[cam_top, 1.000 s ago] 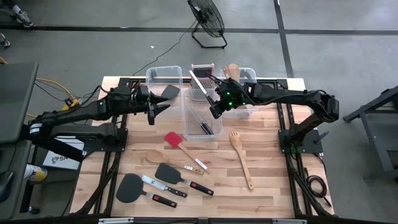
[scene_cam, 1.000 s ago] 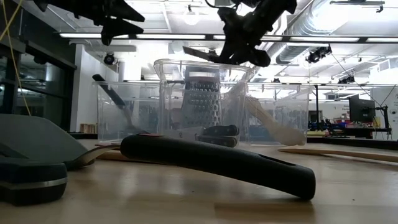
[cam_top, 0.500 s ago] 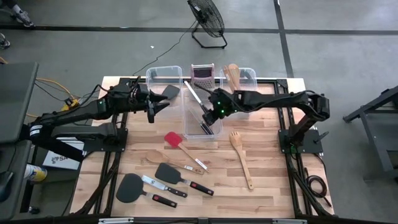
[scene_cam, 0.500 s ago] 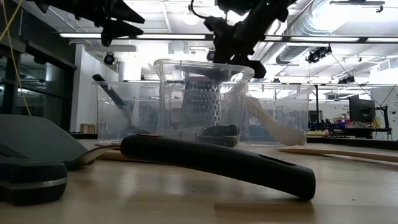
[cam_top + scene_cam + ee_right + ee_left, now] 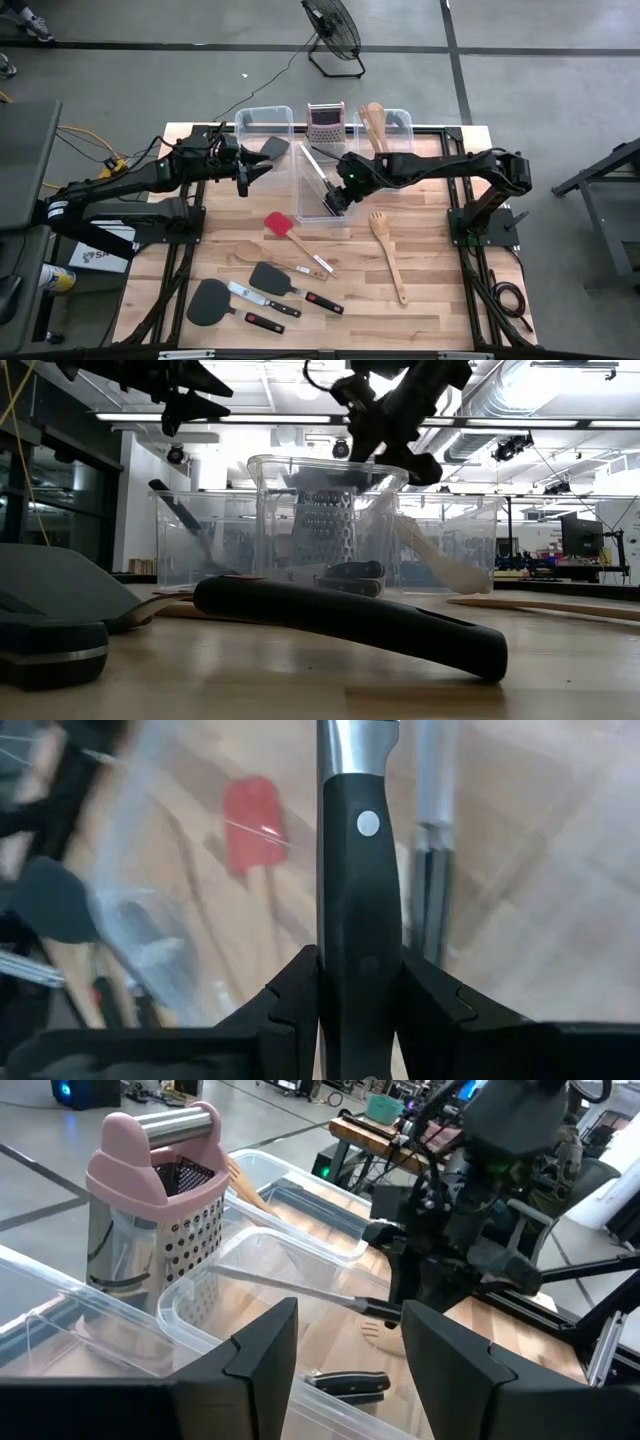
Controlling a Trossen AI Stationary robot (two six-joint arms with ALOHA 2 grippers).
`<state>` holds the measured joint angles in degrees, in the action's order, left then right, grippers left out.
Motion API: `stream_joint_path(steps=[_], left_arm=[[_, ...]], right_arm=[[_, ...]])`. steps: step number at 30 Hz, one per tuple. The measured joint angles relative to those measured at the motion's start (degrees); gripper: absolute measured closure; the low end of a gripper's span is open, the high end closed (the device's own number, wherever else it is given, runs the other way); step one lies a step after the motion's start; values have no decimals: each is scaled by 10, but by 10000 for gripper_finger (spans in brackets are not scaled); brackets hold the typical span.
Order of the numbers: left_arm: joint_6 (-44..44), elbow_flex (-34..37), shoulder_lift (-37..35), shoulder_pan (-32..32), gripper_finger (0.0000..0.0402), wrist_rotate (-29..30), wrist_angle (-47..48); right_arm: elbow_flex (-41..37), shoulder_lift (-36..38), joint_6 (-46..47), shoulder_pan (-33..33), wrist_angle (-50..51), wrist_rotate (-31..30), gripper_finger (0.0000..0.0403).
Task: Pick & Place Kitchen Items
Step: Put the black table knife into the middle transparent bin, then put the brown serving fork into the middle transparent bin
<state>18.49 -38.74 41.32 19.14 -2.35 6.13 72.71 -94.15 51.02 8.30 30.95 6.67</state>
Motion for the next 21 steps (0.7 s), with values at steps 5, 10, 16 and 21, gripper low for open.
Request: stream_joint_path(steps=[5, 10, 16, 21], left_arm=[[15, 0, 0, 0, 225, 0, 0], [15, 0, 0, 0, 225, 0, 0], [15, 0, 0, 0, 225, 0, 0], [16, 0, 0, 0, 225, -5, 0]], right_arm=[[0, 0, 5, 1, 30, 11, 312], [0, 0, 15, 4, 33, 40, 312], [0, 0, 30, 4, 35, 24, 276], [0, 1, 29, 4, 35, 25, 247]])
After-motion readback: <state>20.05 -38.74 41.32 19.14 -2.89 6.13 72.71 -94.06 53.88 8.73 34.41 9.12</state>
